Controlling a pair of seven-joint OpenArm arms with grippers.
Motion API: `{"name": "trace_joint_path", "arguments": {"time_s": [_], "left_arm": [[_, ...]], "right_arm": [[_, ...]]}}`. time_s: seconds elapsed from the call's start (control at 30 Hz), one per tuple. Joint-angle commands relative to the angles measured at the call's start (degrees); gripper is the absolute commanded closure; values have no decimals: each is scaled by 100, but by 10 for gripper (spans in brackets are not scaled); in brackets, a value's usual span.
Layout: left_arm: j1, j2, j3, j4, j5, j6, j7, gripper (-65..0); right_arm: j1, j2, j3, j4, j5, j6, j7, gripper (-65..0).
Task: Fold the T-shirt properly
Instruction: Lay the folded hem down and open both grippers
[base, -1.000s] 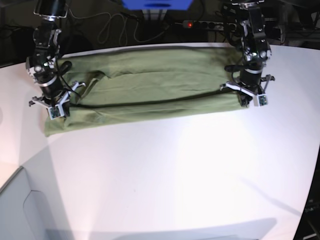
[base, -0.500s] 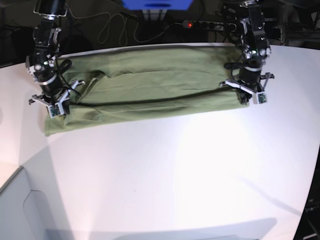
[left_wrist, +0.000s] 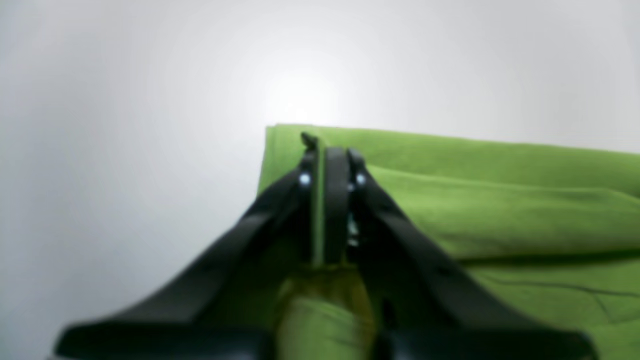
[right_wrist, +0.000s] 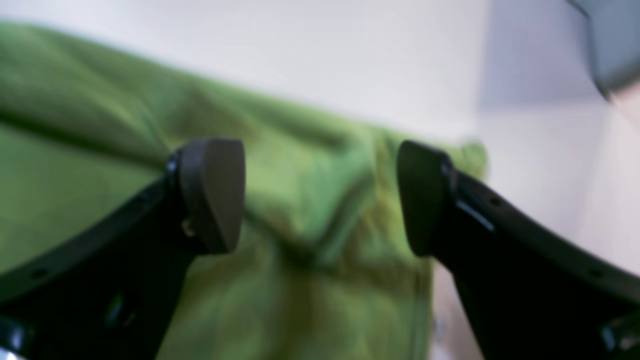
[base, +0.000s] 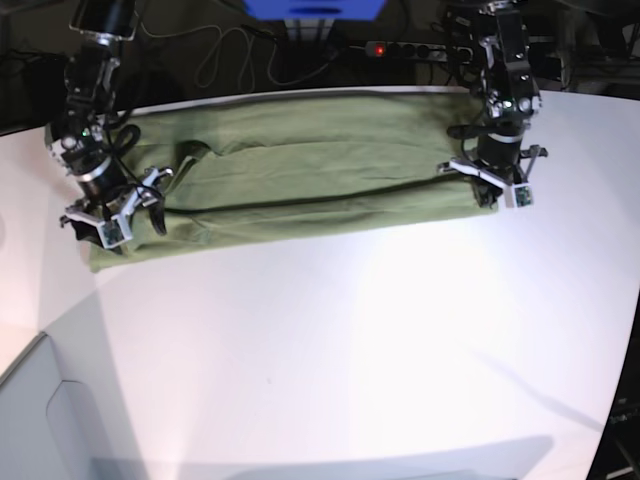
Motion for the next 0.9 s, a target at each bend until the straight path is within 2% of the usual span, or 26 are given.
{"name": "trace_joint_path", "arguments": {"time_s": [0.0, 0.07, 0.1, 0.23, 0.3, 0.33, 0.4, 0.5, 0.53, 0.63, 0.73, 0.87], "left_arm": [[-30, -49, -33, 121, -5, 36, -121, -97], [-30, -49, -42, 121, -5, 36, -121, -162], [-30, -49, -42, 121, -5, 36, -130, -174], [-30, -49, -42, 130, -5, 36, -139, -176], [-30, -49, -42, 130, -5, 36, -139, -176], [-30, -49, -42, 130, -5, 36, -139, -176], [-30, -49, -42, 174, -5, 36, -139, -176], [-21, -49, -50, 367, -5, 36, -139, -176], [-21, -49, -50, 438, -5, 36, -130, -176], [-12, 57, -50, 657, -5, 36, -121, -168], [6, 101, -50, 772, 4, 19, -112, -87], [67, 109, -50, 772, 4, 36, -112, -61]], "right_arm": [[144, 96, 44, -6, 29, 22, -27, -459], [329, 96, 44, -182, 29, 22, -185, -459], [417, 96, 35, -270, 38, 22, -220, -458], [663, 96, 35, -718, 38, 22, -238, -453], [715, 105, 35, -859, 38, 31, -238, -411], [733, 105, 35, -885, 38, 31, -238, -374], [733, 105, 35, -903, 38, 31, -238, -259], [707, 87, 35, -876, 38, 31, -238, -17], [698, 87, 62, -815, 38, 31, -238, 0], [469, 78, 71, -516, 38, 31, -211, -17], [267, 70, 71, -138, 55, 31, -238, 0], [-67, 70, 71, 293, 55, 31, -238, 0]]}}
